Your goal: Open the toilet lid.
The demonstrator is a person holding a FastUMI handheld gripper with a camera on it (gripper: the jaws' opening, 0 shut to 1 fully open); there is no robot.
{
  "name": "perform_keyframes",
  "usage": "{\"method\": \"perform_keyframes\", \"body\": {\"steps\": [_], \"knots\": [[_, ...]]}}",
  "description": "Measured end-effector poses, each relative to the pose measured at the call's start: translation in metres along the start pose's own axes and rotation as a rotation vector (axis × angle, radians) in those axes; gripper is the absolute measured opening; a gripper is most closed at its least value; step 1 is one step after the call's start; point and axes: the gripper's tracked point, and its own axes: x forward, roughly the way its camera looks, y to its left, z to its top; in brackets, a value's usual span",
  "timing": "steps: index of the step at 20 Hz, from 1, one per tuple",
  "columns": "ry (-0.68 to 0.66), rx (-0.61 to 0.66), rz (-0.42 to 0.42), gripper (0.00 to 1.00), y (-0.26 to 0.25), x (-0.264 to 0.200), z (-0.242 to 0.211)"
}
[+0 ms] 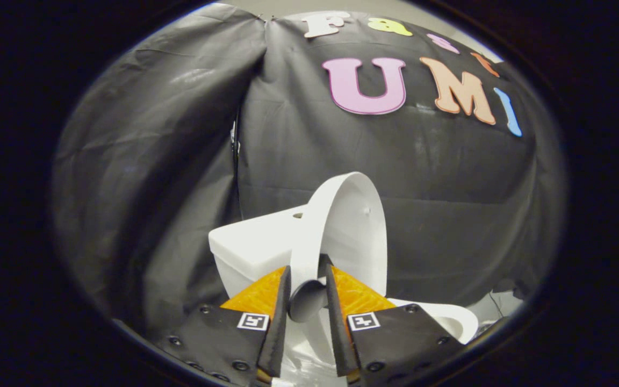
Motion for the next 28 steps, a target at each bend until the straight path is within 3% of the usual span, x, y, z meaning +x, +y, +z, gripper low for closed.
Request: {"method": "perform_keyframes", "body": {"steps": [4, 9, 15, 19, 23, 28], "knots": [[-0.126, 0.000, -0.002, 0.66, -0.011, -0.011, 0.045], [-0.186, -0.070, -0.086, 0.67, -0.066, -0.037, 0.081], [-0.188, -0.050, -0.192, 0.66, -0.159, -0.074, 0.090], [-0.215, 0.032, -0.126, 0.65, -0.194, -0.099, 0.091], [-0.168, 0.076, -0.170, 0.64, -0.252, -0.125, 0.064], [-0.098, 0.163, -0.143, 0.63, -0.289, -0.151, 0.023]]}}
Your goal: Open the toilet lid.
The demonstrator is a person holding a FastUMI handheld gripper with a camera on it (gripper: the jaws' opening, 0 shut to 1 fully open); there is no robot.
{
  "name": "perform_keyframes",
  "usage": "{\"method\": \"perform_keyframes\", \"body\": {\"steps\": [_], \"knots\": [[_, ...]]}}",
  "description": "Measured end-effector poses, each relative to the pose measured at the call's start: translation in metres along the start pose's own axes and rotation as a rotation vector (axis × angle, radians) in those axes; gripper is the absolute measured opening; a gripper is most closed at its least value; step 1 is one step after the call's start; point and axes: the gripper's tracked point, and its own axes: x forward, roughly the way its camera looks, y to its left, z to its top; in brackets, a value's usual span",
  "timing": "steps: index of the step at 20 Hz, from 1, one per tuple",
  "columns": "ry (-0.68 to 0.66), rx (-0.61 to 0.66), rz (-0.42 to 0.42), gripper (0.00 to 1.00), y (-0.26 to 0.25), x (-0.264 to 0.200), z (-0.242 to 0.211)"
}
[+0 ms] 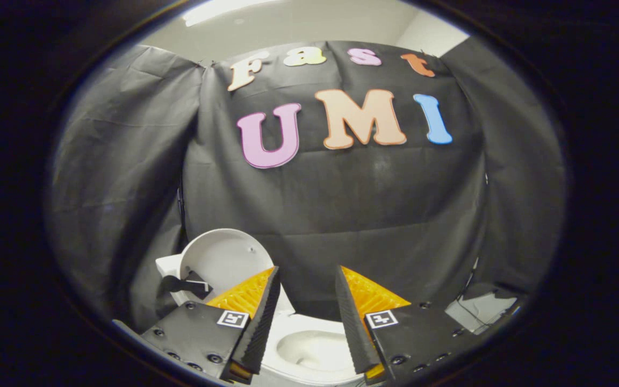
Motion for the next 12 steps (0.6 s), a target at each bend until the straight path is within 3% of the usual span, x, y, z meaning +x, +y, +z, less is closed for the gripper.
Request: {"method": "perform_keyframes", "body": {"steps": [7, 12], "knots": [[0.070, -0.081, 0.032, 0.62, -0.047, -0.033, -0.029], [0.022, -0.124, 0.048, 0.62, -0.069, -0.047, -0.034]]}}
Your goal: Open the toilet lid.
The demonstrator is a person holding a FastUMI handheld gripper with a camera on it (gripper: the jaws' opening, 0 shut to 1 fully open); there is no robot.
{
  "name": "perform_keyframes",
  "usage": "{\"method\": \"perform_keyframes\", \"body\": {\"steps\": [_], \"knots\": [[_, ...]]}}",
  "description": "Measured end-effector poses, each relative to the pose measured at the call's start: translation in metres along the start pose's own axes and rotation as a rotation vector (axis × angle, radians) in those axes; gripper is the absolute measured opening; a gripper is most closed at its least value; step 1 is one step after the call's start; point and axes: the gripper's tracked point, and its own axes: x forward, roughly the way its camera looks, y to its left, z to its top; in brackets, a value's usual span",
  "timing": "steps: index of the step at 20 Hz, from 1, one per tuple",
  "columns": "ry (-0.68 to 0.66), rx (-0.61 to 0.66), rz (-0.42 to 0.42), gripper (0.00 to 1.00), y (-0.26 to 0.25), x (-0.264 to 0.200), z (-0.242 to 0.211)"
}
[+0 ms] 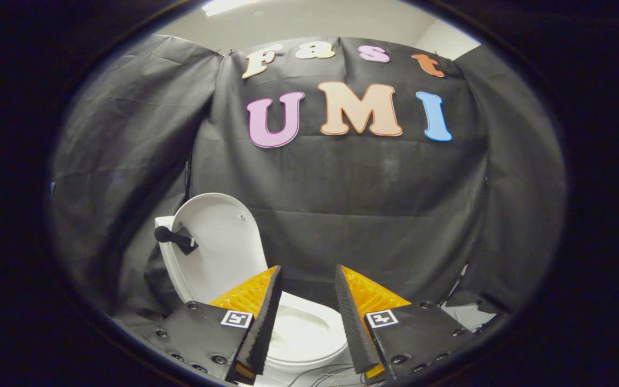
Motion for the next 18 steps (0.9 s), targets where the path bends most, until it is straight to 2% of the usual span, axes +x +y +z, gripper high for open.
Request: {"method": "perform_keyframes", "body": {"steps": [4, 12, 15, 18], "knots": [[0.025, 0.043, -0.022, 0.62, -0.006, -0.011, -0.018], [0.033, 0.051, -0.064, 0.62, -0.026, -0.014, -0.020], [0.090, 0.081, -0.100, 0.62, -0.037, -0.020, -0.036], [0.105, 0.089, -0.083, 0.62, -0.030, -0.031, -0.040]]}}
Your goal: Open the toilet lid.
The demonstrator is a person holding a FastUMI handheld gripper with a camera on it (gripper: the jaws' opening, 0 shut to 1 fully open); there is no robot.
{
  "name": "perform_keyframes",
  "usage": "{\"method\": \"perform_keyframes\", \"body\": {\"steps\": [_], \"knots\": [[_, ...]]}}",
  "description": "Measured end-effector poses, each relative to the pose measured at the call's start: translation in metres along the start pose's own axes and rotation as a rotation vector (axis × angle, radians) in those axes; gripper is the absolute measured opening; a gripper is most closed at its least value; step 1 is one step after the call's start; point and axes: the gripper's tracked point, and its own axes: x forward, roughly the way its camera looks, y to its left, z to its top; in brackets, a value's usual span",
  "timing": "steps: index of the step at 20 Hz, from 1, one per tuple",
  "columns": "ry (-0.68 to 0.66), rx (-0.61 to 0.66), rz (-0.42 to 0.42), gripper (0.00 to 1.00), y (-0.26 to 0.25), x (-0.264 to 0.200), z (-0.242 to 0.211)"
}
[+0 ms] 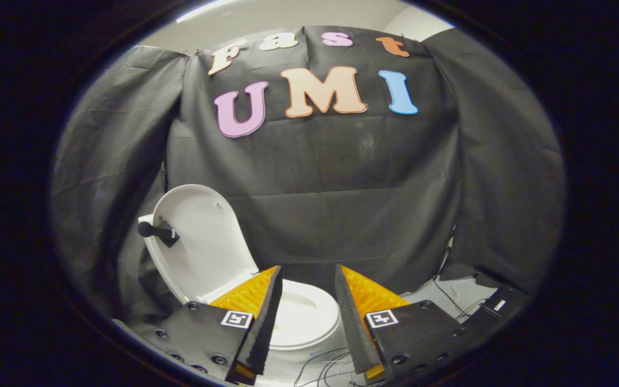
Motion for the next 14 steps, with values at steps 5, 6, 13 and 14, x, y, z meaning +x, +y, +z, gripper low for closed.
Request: {"method": "perform_keyframes", "body": {"steps": [5, 6, 13, 14], "knots": [[-0.021, 0.006, 0.004, 0.62, -0.001, -0.021, 0.005], [-0.024, 0.007, 0.008, 0.62, -0.001, -0.025, 0.006], [-0.140, -0.003, 0.013, 0.62, 0.001, -0.047, 0.027], [-0.144, -0.015, 0.012, 0.62, 0.003, -0.047, 0.026]]}}
